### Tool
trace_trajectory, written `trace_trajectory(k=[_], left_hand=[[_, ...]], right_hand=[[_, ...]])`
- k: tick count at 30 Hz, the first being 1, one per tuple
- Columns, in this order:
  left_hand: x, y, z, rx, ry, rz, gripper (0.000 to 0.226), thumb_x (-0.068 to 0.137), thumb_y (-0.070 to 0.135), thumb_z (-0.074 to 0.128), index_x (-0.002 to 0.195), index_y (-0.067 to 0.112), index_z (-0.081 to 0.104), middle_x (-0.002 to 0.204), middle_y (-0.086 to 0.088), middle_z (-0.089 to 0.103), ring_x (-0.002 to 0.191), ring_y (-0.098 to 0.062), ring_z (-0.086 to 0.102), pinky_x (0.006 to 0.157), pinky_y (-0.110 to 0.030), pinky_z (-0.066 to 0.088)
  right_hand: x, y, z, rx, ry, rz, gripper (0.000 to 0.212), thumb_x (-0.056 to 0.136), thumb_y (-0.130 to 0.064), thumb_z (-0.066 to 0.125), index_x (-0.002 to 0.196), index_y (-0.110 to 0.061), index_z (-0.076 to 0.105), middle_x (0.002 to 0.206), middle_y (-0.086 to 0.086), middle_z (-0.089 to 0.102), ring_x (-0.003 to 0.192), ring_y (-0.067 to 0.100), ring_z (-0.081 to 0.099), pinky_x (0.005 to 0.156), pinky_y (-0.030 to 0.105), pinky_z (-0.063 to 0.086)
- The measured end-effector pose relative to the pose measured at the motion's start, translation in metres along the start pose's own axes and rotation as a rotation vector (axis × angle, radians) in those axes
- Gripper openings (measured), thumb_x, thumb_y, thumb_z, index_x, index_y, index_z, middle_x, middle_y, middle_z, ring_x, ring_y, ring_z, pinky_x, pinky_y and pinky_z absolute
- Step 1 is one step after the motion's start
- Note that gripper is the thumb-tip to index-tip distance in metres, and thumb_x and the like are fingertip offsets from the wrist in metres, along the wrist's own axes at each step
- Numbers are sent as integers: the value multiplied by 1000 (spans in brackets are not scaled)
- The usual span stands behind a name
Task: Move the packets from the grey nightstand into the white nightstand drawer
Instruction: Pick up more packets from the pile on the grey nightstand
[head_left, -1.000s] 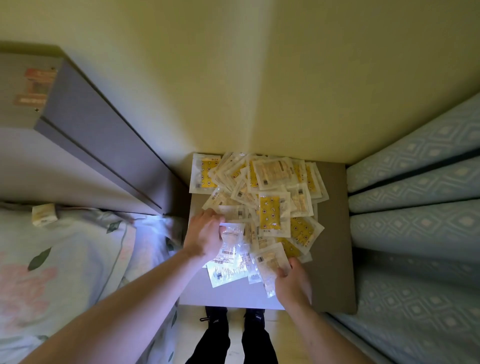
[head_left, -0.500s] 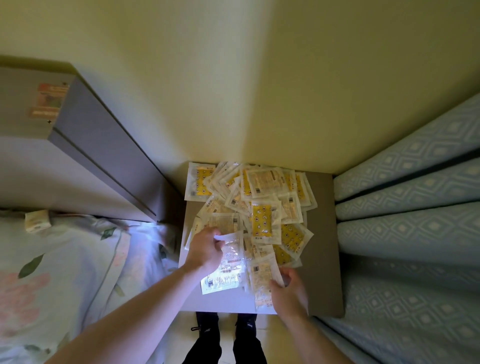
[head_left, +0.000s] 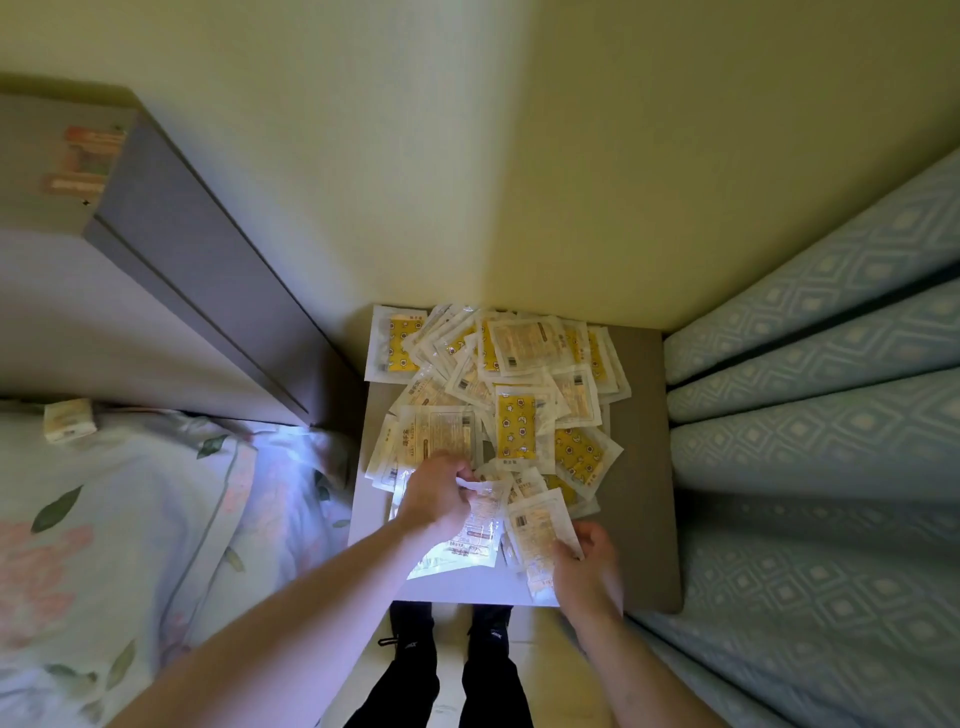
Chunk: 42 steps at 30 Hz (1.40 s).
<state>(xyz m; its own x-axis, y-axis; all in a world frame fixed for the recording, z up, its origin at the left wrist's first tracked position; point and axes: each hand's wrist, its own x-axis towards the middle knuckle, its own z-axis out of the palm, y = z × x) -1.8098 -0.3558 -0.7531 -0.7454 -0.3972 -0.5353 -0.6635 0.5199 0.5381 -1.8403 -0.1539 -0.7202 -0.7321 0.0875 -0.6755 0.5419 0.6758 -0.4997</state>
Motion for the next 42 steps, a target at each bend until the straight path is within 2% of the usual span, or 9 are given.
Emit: trace_trajectory(k=[4,7,10,13,17,22,29,35,42], left_hand=[[-5,1,-1,-75,-44,-43,22,92,-4,64,83,15,61,109,1,63,99,-17,65,57,-8,42],[-13,1,-7,-130,-56,-80,24,92,-2,67,81,18,60,106,4,63,80,-6,63,47,-7,44],[-28,1,-17,-159,-4,-74,23,89,7,74,78,23,62,104,8,69,77,-4,63,55,-14,48],[-53,6,-35,-188,52,-35,30,84,6,78,72,30,63,83,15,71,78,0,65,72,-24,55],[-94,14,-71,-243,153,-7,35,79,0,78,71,31,65,76,21,70,75,1,66,68,-23,56],[-154,23,-116,-267,255,-18,27,80,21,84,73,27,59,73,16,67,70,1,62,60,-18,45],[-242,26,-161,-367,350,-20,27,74,20,85,76,28,60,73,14,68,69,-5,63,61,-18,44],[-319,29,-174,-483,486,-130,23,70,13,82,74,28,65,68,7,66,66,-8,60,59,-23,45],[-426,14,-159,-495,725,-282,15,76,27,81,71,35,69,72,23,68,71,-1,62,62,-22,48]], right_hand=[[1,1,-3,15,-6,-9,12,99,-15,59,105,-25,56,98,-8,65,84,18,65,65,31,52],[-2,0,-7,22,8,-25,12,99,-14,59,105,-24,56,97,-8,65,83,15,64,59,26,48],[-12,-2,-19,25,27,-51,15,98,-9,57,102,-23,57,96,-7,66,81,13,64,67,35,56],[-32,-12,-37,28,10,-80,21,96,-4,57,99,-25,58,95,-9,68,84,12,66,76,43,60],[-69,-33,-70,-7,-26,-208,31,91,1,57,100,-27,65,93,-14,71,88,8,68,70,28,54],[-118,-55,-106,-141,-49,-301,22,90,-9,59,83,-24,73,73,-7,70,68,11,63,59,30,48],[-178,-75,-128,-263,-79,-464,12,90,-28,64,87,-33,74,75,-12,71,72,11,65,60,27,50],[-225,-93,-134,-219,-232,-650,16,89,-23,72,79,-35,76,77,-15,74,74,6,68,70,24,53],[-271,-110,-123,-253,-455,-921,21,91,-19,74,79,-36,74,82,-21,74,84,2,67,70,8,48]])
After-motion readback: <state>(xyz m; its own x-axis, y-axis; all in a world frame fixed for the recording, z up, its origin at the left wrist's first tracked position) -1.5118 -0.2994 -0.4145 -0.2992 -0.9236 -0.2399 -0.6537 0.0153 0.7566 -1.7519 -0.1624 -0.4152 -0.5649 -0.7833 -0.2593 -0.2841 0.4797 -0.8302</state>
